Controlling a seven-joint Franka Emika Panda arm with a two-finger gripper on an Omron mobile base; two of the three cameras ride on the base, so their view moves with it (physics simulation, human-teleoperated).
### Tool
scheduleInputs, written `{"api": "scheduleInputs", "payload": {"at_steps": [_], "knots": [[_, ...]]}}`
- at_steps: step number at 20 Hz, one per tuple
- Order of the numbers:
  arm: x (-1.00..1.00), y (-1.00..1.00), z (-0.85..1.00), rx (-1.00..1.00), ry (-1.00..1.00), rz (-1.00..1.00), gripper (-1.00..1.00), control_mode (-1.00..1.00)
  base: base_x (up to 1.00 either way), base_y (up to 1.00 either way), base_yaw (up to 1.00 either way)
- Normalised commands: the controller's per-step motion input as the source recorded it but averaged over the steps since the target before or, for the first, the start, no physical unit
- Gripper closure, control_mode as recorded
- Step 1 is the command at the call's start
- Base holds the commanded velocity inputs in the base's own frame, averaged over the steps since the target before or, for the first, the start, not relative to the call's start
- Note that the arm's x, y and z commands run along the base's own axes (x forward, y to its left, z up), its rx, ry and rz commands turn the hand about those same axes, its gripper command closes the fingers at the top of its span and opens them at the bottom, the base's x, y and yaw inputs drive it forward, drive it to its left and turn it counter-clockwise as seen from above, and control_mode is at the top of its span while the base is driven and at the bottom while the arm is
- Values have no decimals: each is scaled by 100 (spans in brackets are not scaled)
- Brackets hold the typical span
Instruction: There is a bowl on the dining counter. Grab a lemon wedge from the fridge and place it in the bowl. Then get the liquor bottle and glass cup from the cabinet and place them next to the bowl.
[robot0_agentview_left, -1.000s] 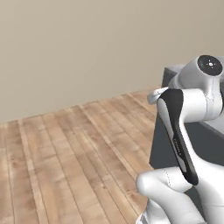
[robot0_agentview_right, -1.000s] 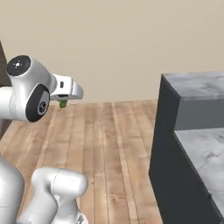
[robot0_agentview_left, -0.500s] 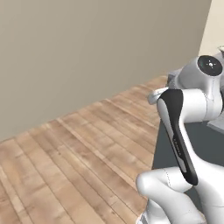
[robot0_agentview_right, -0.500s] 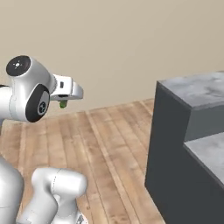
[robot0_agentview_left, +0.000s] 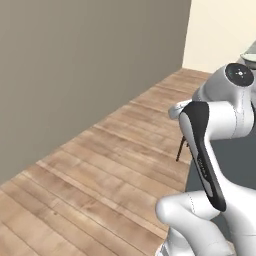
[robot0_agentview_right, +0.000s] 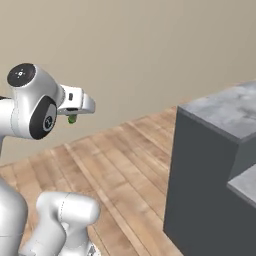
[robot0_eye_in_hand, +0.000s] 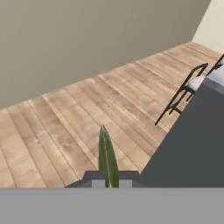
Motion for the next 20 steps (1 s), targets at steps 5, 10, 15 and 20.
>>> {"api": "scheduleInputs", "payload": {"at_steps": [5, 10, 15, 20], "knots": [[0, 0, 0, 0, 0, 0, 100, 100, 62, 73, -46], [0, 0, 0, 0, 0, 0, 100, 100, 56, 73, -47], [0, 0, 0, 0, 0, 0, 100, 100, 56, 70, -49], [0, 0, 0, 0, 0, 0, 100, 100, 57, 65, -50]]}}
